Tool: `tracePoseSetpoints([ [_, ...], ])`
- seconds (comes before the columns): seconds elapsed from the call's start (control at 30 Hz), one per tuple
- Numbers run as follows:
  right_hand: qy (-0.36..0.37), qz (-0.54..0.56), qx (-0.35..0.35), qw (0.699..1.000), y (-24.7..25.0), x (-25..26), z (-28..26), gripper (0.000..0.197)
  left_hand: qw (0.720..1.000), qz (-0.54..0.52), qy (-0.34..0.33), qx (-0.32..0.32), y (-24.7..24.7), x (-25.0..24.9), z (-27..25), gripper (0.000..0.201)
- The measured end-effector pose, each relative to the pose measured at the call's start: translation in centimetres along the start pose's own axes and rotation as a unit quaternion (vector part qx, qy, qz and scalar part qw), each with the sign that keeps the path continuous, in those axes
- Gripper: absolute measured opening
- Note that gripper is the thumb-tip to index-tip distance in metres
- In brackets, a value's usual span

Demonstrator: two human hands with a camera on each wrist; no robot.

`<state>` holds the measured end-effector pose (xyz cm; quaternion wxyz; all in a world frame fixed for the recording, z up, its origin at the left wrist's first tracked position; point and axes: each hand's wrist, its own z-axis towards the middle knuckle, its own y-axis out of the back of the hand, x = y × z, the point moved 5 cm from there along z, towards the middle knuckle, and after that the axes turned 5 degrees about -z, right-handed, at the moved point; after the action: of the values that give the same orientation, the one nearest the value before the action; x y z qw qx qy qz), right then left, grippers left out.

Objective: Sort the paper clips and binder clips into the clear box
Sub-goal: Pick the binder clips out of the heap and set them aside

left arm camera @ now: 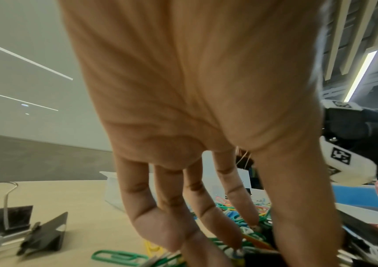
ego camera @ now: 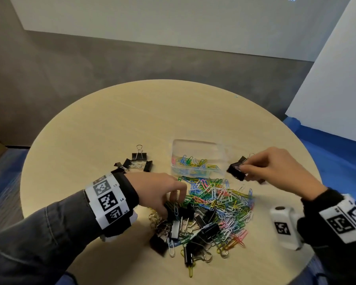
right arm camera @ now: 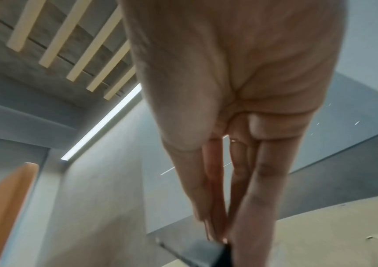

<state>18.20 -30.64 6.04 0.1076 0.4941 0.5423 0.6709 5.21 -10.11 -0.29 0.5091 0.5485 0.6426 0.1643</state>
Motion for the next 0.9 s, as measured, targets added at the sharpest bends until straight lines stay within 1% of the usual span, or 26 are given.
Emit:
tracePoseSetpoints([
  [0.07, -0.043, -0.057, -0.009, 0.997, 0.6, -2.2, 0.4, 0.009, 1.000, 0.000, -0.005, -0.007, -0.2, -0.2, 0.1, 0.041],
  [0.2, -0.104, -0.099, -0.011, 0.990, 0.2, -5.2, 1.0, 0.012, 1.000, -0.008, -0.002, -0.016, -0.5, -0.4, 0.4, 0.041],
  [0.37, -0.120, -0.165, -0.011, 0.979, -0.4, -5.7, 1.4, 0.022, 1.000, -0.017, -0.007, -0.012, -0.6, -0.8, 0.4, 0.041],
  [0.5, -0.139, -0.212, -0.036, 0.967, 0.0, -6.1, 1.5, 0.023, 1.000, -0.005, -0.005, -0.005, -0.5, -1.1, 0.2, 0.044],
  [0.6, -0.149, -0.218, -0.011, 0.964, -0.2, -5.9, 1.3, 0.021, 1.000, -0.004, -0.011, -0.007, -0.4, -1.3, 0.1, 0.044],
  [0.67, -0.119, -0.240, 0.010, 0.963, -0.5, -4.8, 1.0, 0.016, 1.000, -0.017, -0.017, -0.010, -0.3, -1.4, 0.1, 0.044],
  [0.73, -0.048, -0.265, 0.037, 0.962, -1.1, -2.5, 0.4, 0.020, 0.999, -0.036, -0.024, -0.013, -0.1, -1.5, 0.0, 0.042],
  [0.77, -0.008, -0.260, 0.066, 0.963, -1.7, -1.0, -0.2, 0.021, 0.998, -0.047, -0.026, -0.014, -0.1, -1.5, 0.0, 0.041],
  [0.83, 0.061, -0.220, 0.162, 0.960, -3.5, 2.1, -1.8, 0.019, 0.997, -0.075, -0.027, -0.009, 0.0, -1.6, 0.0, 0.039],
  [0.9, 0.109, -0.193, 0.255, 0.941, -5.6, 4.6, -3.6, 0.019, 0.994, -0.104, -0.028, -0.010, 0.4, -1.4, -0.2, 0.036],
])
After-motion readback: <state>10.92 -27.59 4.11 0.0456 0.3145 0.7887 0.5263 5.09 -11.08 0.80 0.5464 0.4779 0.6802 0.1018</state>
